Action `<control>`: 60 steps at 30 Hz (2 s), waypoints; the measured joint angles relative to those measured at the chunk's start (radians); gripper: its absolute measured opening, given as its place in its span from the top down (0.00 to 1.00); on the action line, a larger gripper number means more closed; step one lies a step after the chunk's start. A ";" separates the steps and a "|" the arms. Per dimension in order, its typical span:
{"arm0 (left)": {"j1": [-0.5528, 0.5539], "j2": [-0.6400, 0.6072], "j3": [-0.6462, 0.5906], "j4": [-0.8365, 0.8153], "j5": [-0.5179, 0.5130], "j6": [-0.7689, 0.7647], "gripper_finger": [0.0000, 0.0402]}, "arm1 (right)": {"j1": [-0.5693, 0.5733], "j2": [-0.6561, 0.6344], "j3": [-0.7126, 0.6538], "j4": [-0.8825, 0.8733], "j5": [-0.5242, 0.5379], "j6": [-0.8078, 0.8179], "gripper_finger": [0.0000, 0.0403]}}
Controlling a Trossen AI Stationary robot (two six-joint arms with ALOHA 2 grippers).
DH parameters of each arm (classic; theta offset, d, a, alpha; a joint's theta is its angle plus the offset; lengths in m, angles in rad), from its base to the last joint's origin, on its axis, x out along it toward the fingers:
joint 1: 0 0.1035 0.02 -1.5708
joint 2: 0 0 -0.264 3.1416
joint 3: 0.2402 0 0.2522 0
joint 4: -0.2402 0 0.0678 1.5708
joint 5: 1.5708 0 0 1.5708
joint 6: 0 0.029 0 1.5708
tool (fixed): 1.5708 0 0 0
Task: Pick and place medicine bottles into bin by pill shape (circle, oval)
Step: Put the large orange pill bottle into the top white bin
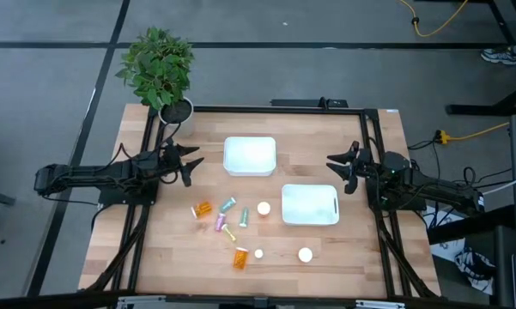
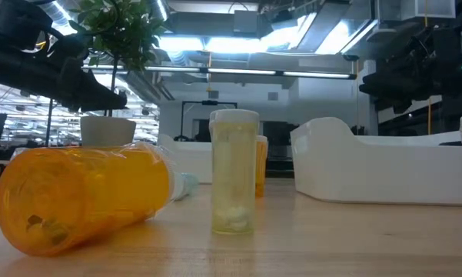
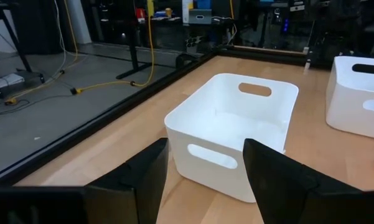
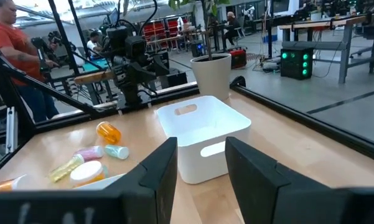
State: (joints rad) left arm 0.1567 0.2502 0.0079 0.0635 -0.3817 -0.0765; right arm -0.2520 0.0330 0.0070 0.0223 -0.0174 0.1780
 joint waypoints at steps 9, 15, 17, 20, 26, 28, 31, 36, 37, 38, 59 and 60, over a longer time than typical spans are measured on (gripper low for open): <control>0.000 0.000 0.000 -0.001 0.001 0.000 0.50 | 0.000 0.000 0.000 0.013 -0.032 -0.032 0.66; 0.000 0.000 0.000 -0.003 0.034 0.000 0.50 | 0.000 0.000 0.000 0.015 -0.045 -0.027 0.66; 0.000 0.000 0.000 -0.004 0.035 0.001 0.50 | 0.000 0.000 0.000 0.030 -0.069 -0.028 0.66; 0.000 0.000 0.000 -0.004 0.035 0.000 0.50 | 0.000 0.000 0.000 0.044 -0.079 -0.025 0.64; 0.000 0.000 0.000 -0.004 0.035 0.001 0.50 | 0.000 0.000 0.000 0.087 -0.081 -0.022 0.51; 0.000 0.000 0.000 -0.004 0.035 0.001 0.50 | 0.000 0.000 0.000 0.117 -0.060 -0.027 0.45; 0.000 0.000 0.000 -0.004 0.035 0.001 0.50 | 0.000 0.000 0.000 0.152 -0.045 -0.027 0.40; 0.000 0.000 0.000 -0.004 0.035 0.001 0.50 | 0.000 -0.001 0.000 0.137 -0.045 -0.003 0.38; 0.000 0.000 0.000 -0.004 0.035 0.001 0.50 | 0.000 -0.001 0.000 0.129 -0.046 -0.003 0.38; 0.000 0.000 0.000 -0.004 0.035 0.001 0.50 | 0.000 0.000 0.000 0.126 -0.046 0.005 0.39; 0.000 0.000 0.000 -0.004 0.035 0.000 0.50 | 0.074 0.485 0.416 0.036 -0.240 0.082 0.43; 0.000 0.000 0.000 -0.004 0.035 0.001 0.50 | 0.082 0.548 0.453 0.001 -0.239 0.096 0.43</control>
State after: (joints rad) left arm 0.1568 0.2504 0.0081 0.0597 -0.3466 -0.0757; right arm -0.1702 0.5809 0.4603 0.0229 -0.2564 0.2737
